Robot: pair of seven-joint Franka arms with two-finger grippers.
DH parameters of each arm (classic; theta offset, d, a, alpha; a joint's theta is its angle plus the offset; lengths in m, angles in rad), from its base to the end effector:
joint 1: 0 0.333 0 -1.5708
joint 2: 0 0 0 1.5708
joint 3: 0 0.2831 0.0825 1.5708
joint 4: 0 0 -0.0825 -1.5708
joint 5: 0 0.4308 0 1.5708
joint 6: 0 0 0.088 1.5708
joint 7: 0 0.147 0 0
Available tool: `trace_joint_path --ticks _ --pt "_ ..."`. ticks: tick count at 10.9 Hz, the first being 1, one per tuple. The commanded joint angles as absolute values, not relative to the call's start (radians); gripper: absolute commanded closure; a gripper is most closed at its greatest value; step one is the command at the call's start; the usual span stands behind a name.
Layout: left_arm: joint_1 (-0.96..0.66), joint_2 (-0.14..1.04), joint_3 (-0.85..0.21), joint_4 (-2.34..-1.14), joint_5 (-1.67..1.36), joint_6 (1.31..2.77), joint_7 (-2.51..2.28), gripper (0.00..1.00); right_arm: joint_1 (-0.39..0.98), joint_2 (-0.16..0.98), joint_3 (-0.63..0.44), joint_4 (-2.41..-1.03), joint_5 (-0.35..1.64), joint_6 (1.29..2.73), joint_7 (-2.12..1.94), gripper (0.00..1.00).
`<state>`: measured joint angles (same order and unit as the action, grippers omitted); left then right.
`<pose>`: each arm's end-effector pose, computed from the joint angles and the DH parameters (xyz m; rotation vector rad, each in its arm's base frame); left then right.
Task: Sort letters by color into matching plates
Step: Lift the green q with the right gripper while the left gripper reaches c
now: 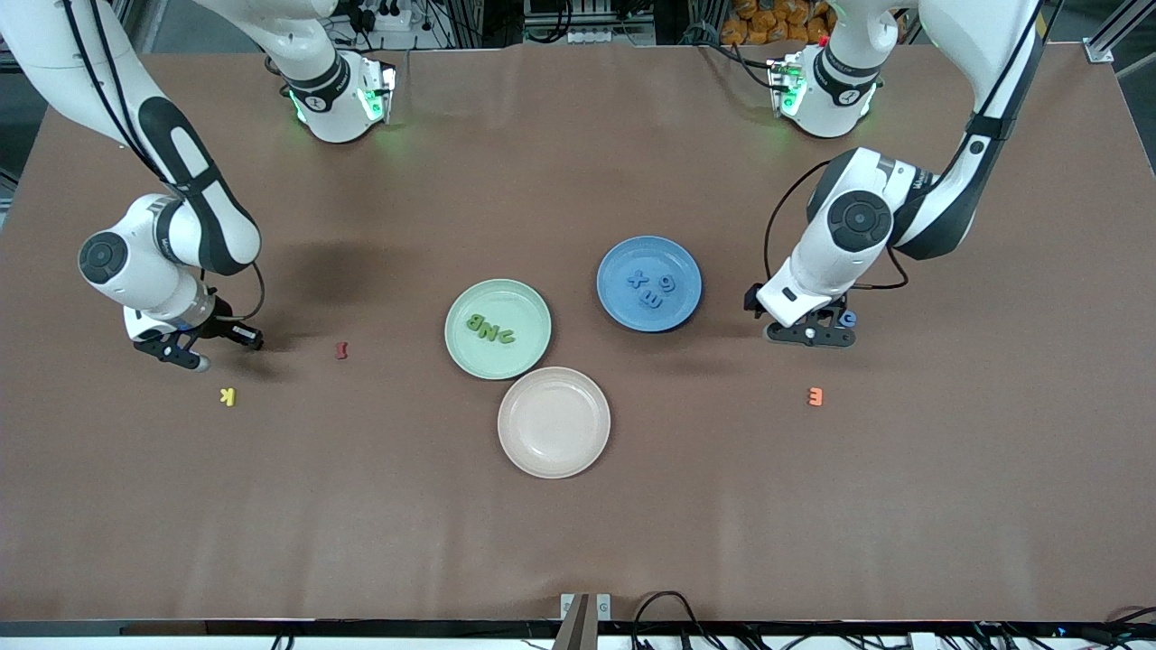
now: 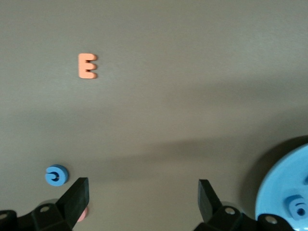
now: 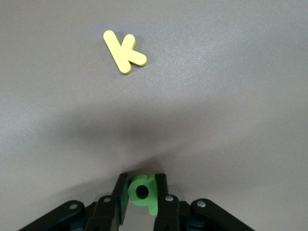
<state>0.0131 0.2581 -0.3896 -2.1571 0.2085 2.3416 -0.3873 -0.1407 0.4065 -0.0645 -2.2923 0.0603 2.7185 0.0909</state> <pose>0.5401 -0.2128 0.1766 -3.0723 0.1989 0.0404 0.5256 -0.1148 0.0618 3.0934 -0.5395 0.0331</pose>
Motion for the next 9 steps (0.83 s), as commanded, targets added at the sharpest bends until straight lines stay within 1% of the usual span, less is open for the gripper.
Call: trace_joint_path --ticks 1,6,9 --pt "0.031 0.209 -0.373 -2.189 0.187 2.33 -0.368 0.0 -0.16 0.376 -0.04 -2.289 0.058 2.668 0.0 0.77" --pt "0.121 0.201 -0.374 -2.194 0.187 2.332 -0.368 0.0 -0.144 0.336 -0.008 -2.178 0.058 2.482 -0.025 0.78" --pt "0.158 0.199 -0.374 -2.215 0.193 2.371 -0.368 0.0 -0.088 0.321 -0.008 -2.143 0.06 2.433 -0.012 0.78"
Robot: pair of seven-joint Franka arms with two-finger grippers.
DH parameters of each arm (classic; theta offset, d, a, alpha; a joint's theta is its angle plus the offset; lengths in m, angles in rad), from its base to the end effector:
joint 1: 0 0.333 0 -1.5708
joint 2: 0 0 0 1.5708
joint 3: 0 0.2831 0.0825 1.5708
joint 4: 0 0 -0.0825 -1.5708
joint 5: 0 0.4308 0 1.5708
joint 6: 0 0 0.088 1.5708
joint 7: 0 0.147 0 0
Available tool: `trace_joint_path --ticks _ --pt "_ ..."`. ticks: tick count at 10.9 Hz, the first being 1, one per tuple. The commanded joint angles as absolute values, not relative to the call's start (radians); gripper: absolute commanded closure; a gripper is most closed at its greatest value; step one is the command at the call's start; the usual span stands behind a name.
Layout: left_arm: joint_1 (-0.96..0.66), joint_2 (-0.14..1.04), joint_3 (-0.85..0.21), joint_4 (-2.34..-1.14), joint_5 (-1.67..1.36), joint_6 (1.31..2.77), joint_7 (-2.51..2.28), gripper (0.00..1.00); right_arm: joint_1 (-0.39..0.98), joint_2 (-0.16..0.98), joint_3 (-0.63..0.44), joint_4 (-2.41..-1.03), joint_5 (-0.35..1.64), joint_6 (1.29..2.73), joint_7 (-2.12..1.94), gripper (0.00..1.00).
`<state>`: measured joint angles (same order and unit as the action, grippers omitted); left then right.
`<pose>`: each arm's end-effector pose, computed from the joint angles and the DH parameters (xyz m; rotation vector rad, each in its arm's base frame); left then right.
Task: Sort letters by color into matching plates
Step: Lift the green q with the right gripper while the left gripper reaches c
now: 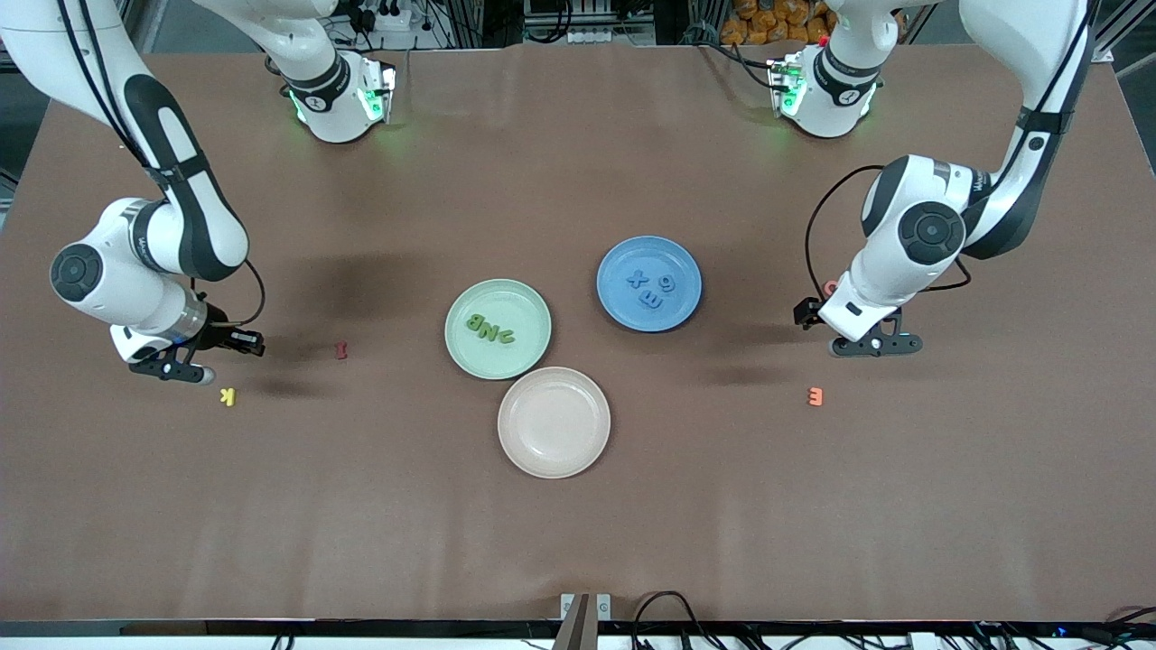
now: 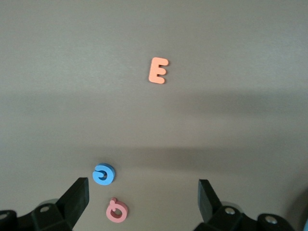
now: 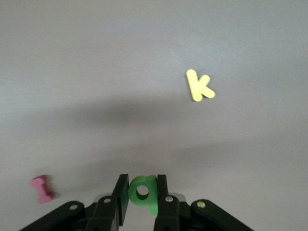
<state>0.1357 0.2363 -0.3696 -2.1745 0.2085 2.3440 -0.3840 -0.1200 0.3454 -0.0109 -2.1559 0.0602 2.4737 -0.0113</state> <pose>0.5612 -0.1322 0.1799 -3.0698 -0.0124 0.0375 0.5761 -0.0749 0.1259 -3.0957 0.2588 0.0390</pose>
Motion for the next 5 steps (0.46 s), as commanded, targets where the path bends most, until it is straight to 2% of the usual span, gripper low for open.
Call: trace_joint_path --ticks 1,5 --pt "0.16 0.198 -0.373 -2.233 0.195 2.399 -0.37 0.0 -0.065 0.311 -0.008 -2.141 0.064 2.431 -0.012 0.78" --pt "0.176 0.187 -0.367 -2.269 0.201 2.453 -0.371 0.0 0.064 0.308 -0.008 -2.132 0.067 2.431 0.021 0.78"
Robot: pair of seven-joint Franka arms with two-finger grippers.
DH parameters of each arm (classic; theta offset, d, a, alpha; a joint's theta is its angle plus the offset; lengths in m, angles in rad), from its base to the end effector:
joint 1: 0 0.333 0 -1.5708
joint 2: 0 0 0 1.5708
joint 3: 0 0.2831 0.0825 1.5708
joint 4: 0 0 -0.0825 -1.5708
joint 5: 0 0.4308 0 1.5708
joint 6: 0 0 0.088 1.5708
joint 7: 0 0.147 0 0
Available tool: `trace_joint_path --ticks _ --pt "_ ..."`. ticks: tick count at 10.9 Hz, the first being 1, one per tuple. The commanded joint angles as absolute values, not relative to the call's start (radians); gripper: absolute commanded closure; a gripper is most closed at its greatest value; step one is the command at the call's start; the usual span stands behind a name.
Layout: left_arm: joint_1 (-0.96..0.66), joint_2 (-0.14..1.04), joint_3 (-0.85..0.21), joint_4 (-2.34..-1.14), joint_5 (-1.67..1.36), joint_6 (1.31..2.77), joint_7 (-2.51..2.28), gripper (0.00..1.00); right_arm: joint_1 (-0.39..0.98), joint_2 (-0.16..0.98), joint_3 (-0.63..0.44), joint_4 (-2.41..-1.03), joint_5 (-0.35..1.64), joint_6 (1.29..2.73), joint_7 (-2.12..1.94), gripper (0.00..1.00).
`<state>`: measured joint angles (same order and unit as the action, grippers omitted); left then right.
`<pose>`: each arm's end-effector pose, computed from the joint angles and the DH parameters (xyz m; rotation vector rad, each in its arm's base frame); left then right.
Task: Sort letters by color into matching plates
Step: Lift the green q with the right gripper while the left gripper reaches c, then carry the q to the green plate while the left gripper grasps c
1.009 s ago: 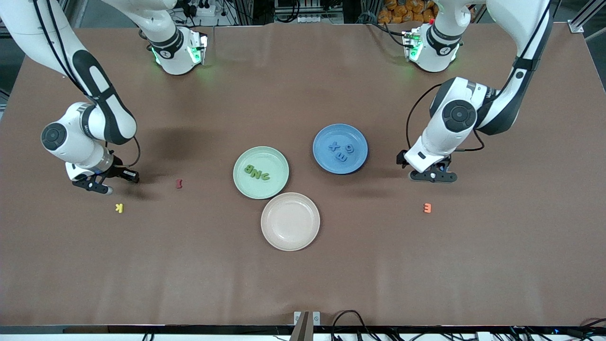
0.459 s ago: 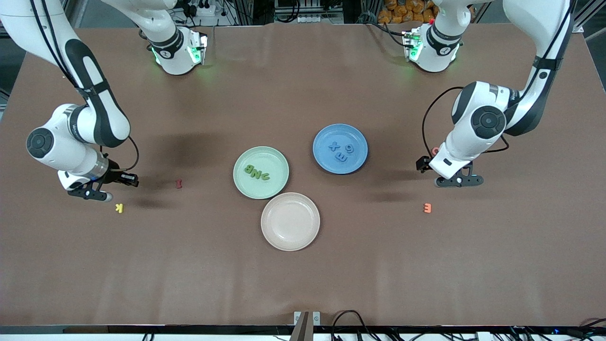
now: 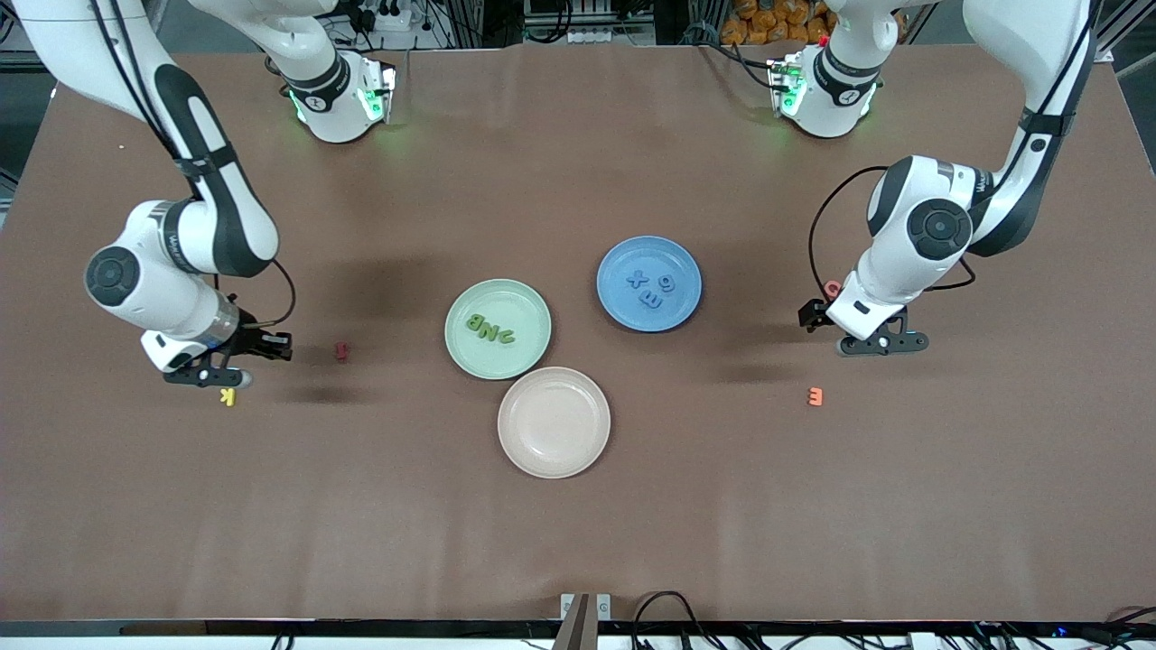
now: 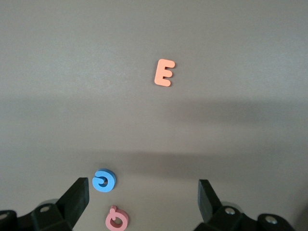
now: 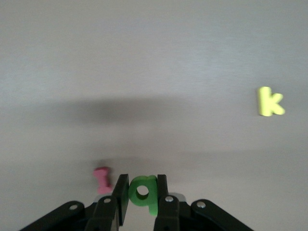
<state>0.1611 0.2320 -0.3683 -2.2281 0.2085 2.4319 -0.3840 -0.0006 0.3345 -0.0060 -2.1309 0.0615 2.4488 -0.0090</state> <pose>0.5551 -0.1194 0.1665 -3.0896 -0.0408 -0.0135 0.5904 -0.0025 0.1405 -3.1037 0.0697 0.0252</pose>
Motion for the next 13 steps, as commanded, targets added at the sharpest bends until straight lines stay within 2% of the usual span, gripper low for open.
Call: trace_joint_path --ticks 1,6,8,13 --pt "0.181 0.183 -0.362 -2.278 0.201 2.453 -0.374 0.0 0.105 0.311 -0.009 -2.123 0.067 2.431 0.058 0.78" --pt "0.187 0.187 -0.305 -2.362 0.202 2.569 -0.38 0.0 0.308 0.336 -0.009 -2.08 0.067 2.404 0.216 0.78" --pt "0.189 0.192 -0.301 -2.388 0.222 2.592 -0.374 0.0 0.385 0.359 -0.009 -2.013 0.067 2.311 0.28 0.78" --pt "0.199 0.229 -0.267 -2.431 0.336 2.698 -0.373 0.0 0.529 0.449 -0.009 -1.89 0.067 2.293 0.419 0.78"
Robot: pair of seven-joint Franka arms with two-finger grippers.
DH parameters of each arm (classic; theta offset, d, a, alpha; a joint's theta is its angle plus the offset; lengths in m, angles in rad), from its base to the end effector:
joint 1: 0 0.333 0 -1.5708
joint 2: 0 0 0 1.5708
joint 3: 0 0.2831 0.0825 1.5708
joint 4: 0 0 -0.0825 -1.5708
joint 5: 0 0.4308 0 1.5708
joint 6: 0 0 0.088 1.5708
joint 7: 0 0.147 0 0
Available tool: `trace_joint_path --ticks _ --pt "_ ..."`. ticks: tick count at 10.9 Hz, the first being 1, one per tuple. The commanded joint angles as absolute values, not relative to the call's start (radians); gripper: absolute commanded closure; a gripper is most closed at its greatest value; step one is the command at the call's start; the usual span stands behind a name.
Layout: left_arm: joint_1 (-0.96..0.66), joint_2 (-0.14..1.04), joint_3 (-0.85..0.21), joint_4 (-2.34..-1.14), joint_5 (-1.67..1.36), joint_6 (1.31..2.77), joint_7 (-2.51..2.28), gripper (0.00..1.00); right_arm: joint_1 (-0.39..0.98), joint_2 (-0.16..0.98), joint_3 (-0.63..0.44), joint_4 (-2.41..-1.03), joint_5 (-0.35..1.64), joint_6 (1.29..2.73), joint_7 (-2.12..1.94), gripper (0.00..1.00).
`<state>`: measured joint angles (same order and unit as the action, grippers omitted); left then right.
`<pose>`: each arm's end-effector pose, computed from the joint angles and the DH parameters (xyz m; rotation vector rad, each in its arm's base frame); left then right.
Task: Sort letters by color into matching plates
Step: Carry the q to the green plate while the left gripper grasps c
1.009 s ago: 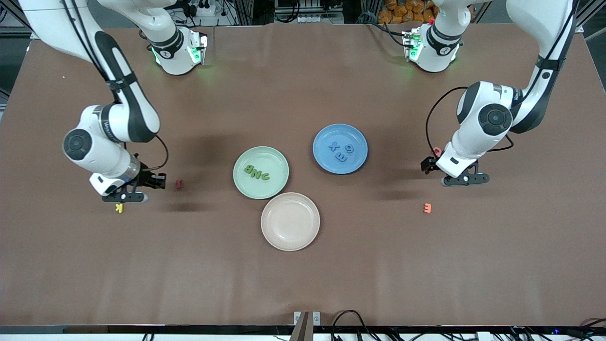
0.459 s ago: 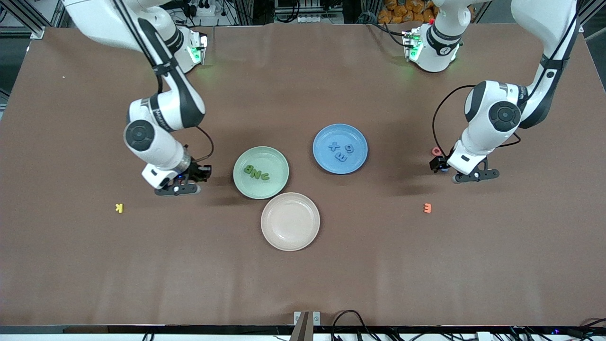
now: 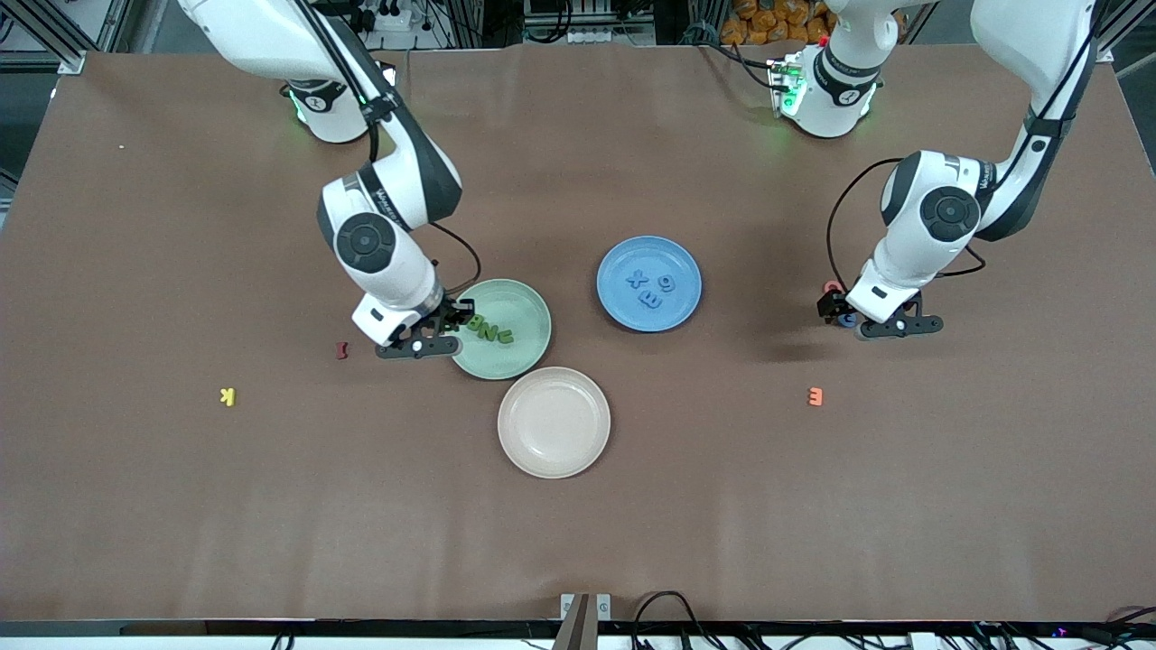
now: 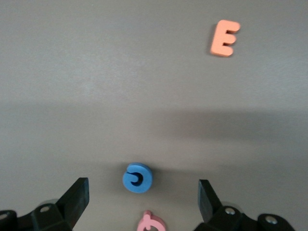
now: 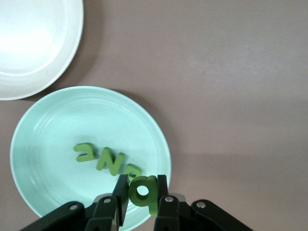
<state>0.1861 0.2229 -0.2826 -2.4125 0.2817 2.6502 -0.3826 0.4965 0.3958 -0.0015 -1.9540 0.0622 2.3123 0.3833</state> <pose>0.5124 -0.0621 0.1132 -3.0749 -0.0719 -0.0727 0.5550 0.3030 0.1683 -3.1143 -0.1074 0.0824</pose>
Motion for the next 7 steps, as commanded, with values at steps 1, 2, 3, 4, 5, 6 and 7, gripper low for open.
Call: trace_joint_path --ticks 1,2,3,4,5,6,7 --pt "0.233 0.239 -0.267 -2.44 0.35 2.732 -0.368 0.0 0.561 0.481 -0.009 -1.856 0.067 2.293 0.448 0.78" --pt "0.233 0.247 -0.267 -2.448 0.359 2.752 -0.368 0.0 0.578 0.501 -0.008 -1.839 0.067 2.293 0.471 0.78" --pt "0.233 0.264 -0.267 -2.447 0.364 2.76 -0.368 0.08 0.587 0.509 -0.009 -1.829 0.069 2.293 0.479 0.72" --pt "0.233 0.273 -0.267 -2.447 0.364 2.772 -0.367 0.12 0.592 0.509 -0.008 -1.827 0.068 2.293 0.491 0.57" --pt "0.235 0.281 -0.267 -2.447 0.364 2.776 -0.367 0.2 0.591 0.509 -0.009 -1.825 0.067 2.292 0.512 0.01" --pt "0.236 0.285 -0.265 -2.447 0.364 2.784 -0.367 0.22 0.589 0.508 -0.011 -1.824 0.066 2.293 0.517 0.0" --pt "0.236 0.29 -0.267 -2.447 0.364 2.787 -0.367 0.23 0.583 0.506 -0.012 -1.822 0.066 2.292 0.514 0.0"
